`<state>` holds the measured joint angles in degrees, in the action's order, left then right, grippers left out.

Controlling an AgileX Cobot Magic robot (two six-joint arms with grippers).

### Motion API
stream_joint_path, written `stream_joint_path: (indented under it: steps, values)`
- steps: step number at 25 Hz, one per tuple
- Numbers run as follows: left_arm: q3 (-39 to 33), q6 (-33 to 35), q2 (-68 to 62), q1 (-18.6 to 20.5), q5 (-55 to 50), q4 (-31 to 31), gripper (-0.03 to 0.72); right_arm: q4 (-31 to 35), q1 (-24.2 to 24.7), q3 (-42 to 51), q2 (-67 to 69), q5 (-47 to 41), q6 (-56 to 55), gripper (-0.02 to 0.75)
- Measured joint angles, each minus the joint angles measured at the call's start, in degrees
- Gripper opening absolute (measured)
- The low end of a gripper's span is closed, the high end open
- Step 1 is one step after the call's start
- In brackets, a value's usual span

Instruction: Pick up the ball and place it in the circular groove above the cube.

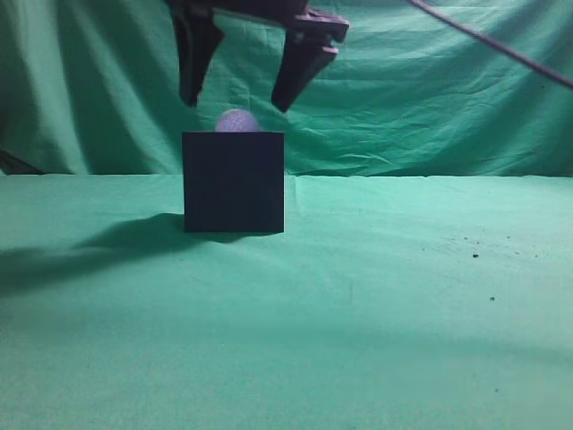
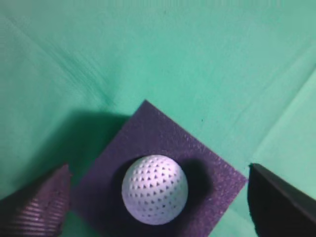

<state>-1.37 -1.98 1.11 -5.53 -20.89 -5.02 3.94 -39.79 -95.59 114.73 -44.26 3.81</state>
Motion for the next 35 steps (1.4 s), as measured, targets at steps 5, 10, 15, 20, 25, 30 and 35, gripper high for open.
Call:
stream_joint_path:
  steps: [5,10,15,20,25,30,35]
  values:
    - [0.0,0.0,0.0,0.0,0.0,0.0,0.000,-0.5,0.0,-9.7,0.0,-12.1,-2.0,0.539]
    - [0.0,0.0,0.0,0.0,0.0,0.0,0.000,-5.3,0.0,-18.2,0.0,-25.4,-5.6,0.182]
    - [0.0,0.0,0.0,0.0,0.0,0.0,0.000,-8.2,0.0,-20.5,-1.5,-27.2,-8.0,0.000]
    - [0.0,0.0,0.0,0.0,0.0,0.0,0.000,-8.2,0.0,-16.7,-10.8,-27.4,-8.1,0.000]
    - [0.0,0.0,0.0,0.0,0.0,0.0,0.000,-8.2,0.0,-3.6,-26.2,-27.5,-9.1,0.000]
    - [0.0,0.0,0.0,0.0,0.0,0.0,0.000,-8.1,0.0,12.9,-40.4,-27.8,-10.0,0.000]
    - [0.0,0.0,0.0,0.0,0.0,0.0,0.000,-5.3,0.0,28.0,-55.5,-22.3,-10.7,0.000]
